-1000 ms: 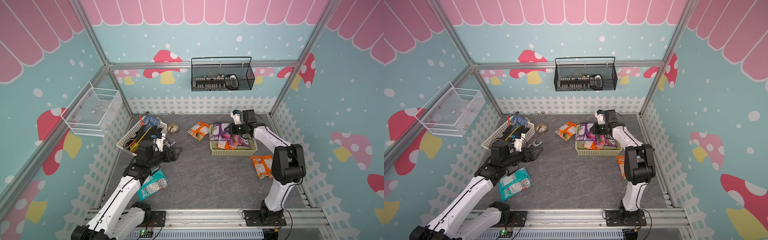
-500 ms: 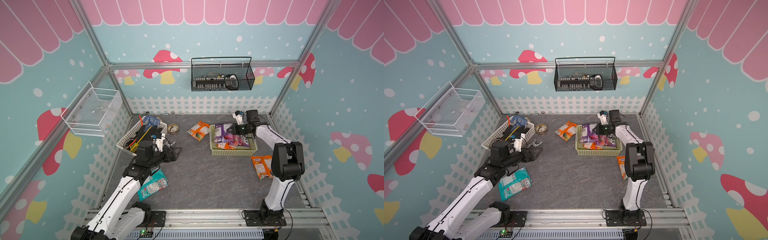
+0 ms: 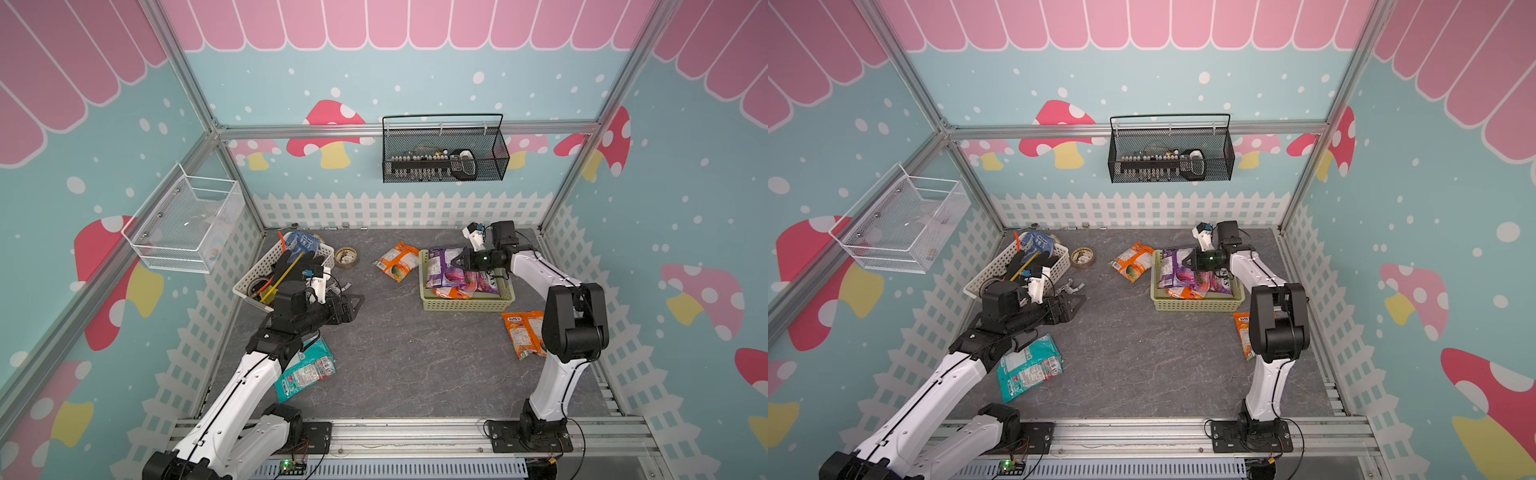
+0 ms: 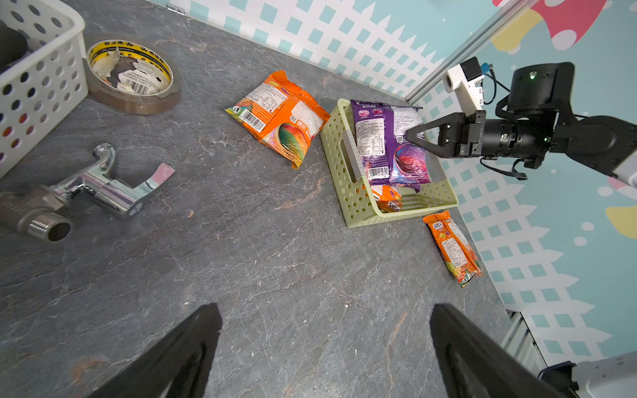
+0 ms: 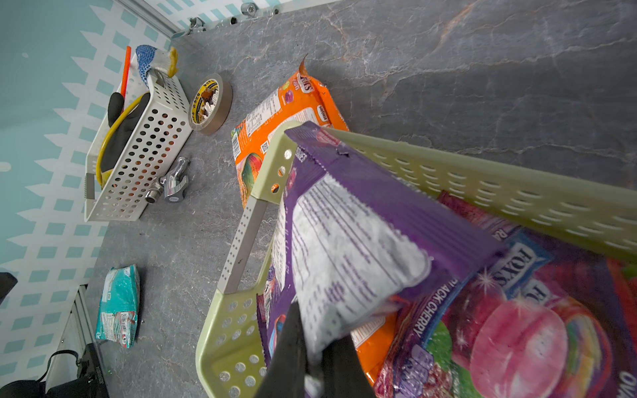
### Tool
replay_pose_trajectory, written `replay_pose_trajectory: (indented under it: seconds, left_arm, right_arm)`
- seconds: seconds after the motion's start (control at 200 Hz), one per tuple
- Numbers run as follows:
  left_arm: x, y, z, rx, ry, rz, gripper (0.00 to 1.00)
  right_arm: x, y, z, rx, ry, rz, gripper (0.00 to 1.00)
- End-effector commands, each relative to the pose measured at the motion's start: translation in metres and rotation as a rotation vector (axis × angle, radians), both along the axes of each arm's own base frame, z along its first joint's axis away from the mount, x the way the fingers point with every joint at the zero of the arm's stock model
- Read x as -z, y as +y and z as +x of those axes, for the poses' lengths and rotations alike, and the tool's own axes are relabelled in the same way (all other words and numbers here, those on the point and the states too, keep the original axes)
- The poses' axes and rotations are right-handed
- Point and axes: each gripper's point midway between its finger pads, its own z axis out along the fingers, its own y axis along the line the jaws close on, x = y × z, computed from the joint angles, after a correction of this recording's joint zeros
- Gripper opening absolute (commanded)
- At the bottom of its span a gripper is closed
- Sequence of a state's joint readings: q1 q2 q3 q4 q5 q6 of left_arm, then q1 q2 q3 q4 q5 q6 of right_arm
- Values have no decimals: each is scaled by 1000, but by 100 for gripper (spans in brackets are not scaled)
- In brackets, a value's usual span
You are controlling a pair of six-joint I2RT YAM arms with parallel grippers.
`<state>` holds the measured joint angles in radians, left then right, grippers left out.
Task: Put the candies in the basket
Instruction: Place the candy in the basket, then pick up the candy at the center of the board.
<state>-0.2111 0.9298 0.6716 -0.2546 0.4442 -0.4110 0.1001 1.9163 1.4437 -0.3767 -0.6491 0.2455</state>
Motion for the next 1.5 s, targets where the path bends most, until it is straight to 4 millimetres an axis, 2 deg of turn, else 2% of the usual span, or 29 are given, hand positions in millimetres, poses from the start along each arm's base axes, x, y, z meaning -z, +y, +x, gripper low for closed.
replay_pose_trajectory:
  seconds: [0.0, 0.235, 0.34, 0.43, 0.54, 0.655, 0.67, 0.68, 0.705, 0.831, 0.916, 1.046, 1.111, 1.201, 1.271, 1.371, 1.496]
  left_arm:
    - [8, 4, 0, -11, 7, 25, 99]
    - [10, 4, 1, -13, 14, 26, 99]
    - [10, 4, 2, -16, 14, 28, 99]
    - [11, 6, 3, -26, 16, 33, 99]
    - [11, 10, 6, -49, 8, 51, 99]
    - [13, 22, 11, -121, 20, 75, 99]
    - [13, 23, 12, -134, 25, 72, 99]
    - [13, 24, 13, -142, 27, 69, 99]
    - [12, 26, 15, -165, 34, 62, 99]
    - [11, 24, 29, -209, 72, -6, 99]
    - [13, 18, 43, -221, 104, -58, 87]
    - [17, 5, 67, -240, 117, -129, 53]
    - [19, -4, 79, -261, 115, -148, 43]
    - [25, -18, 98, -311, 107, -147, 39]
    - [31, -27, 112, -354, 101, -161, 38]
    - [45, -34, 130, -402, 102, -190, 38]
    - [71, -37, 154, -447, 125, -177, 38]
  right_arm:
    - [23, 9, -12, -49, 48, 9, 0]
    - [40, 8, -13, -42, 75, -3, 0]
    - [51, 1, -6, 0, 85, -46, 24]
    - [52, -3, 0, 24, 80, -64, 44]
    - [40, -11, 5, 72, 47, -98, 57]
    - [22, -27, 7, 154, 19, -169, 64]
    - [24, -29, 6, 162, 26, -177, 65]
    - [13, -31, 6, 173, 4, -180, 66]
    - [5, -33, 5, 189, -10, -188, 67]
    - [-13, -41, -8, 242, -38, -214, 74]
    - [-18, -33, -19, 236, -47, -225, 79]
    - [-28, -14, -40, 225, -75, -200, 83]
    - [-38, -4, -48, 231, -100, -188, 90]
    - [-53, 15, -60, 221, -144, -154, 98]
    - [-62, 28, -69, 208, -173, -130, 99]
    - [-69, 37, -79, 211, -198, -100, 99]
    - [-72, 37, -87, 221, -220, -64, 99]
